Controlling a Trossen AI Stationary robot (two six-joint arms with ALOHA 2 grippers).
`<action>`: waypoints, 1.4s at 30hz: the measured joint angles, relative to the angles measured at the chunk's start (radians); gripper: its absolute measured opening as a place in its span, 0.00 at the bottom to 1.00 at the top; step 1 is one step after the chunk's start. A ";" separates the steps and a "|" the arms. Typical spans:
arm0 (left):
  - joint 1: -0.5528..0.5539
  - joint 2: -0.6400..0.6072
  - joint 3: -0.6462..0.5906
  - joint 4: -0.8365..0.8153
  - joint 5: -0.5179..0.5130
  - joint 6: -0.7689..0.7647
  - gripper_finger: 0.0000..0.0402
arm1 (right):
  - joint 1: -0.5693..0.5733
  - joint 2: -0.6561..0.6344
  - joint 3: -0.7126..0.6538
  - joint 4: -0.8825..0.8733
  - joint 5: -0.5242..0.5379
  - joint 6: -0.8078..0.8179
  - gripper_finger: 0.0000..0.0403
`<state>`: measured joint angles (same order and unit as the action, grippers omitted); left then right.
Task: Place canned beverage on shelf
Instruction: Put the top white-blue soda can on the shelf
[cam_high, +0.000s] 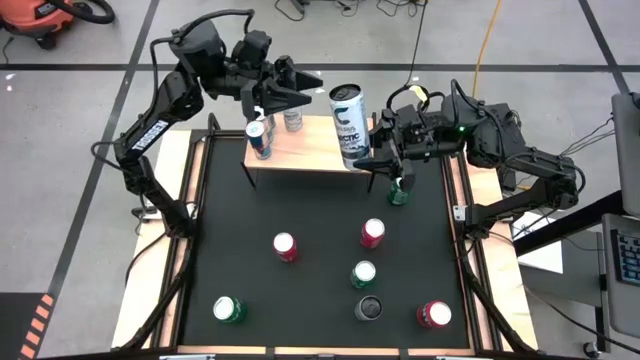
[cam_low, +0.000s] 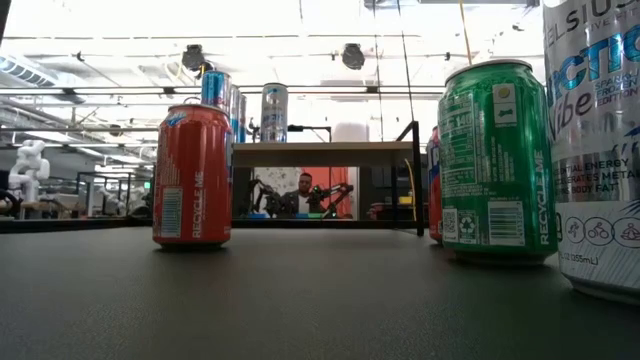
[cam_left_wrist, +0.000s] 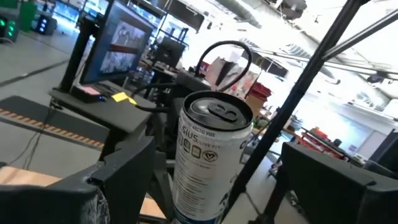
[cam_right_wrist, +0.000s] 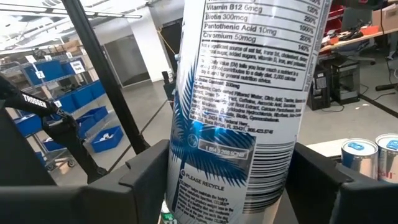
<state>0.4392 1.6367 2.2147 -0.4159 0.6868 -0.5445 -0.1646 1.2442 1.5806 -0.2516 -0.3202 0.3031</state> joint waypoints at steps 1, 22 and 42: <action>-0.001 0.000 0.000 -0.005 -0.001 0.000 0.88 | 0.000 0.000 0.000 0.000 0.000 0.000 0.61; -0.066 0.057 0.000 0.057 -0.071 0.054 0.98 | 0.000 0.031 0.000 0.002 -0.002 0.006 0.61; -0.099 0.092 -0.001 0.141 -0.063 0.080 0.98 | -0.006 0.047 0.000 0.009 -0.001 0.016 0.61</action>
<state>0.3404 1.7287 2.2139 -0.2751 0.6239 -0.4645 -0.1703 1.2915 1.5806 -0.2429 -0.3209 0.3194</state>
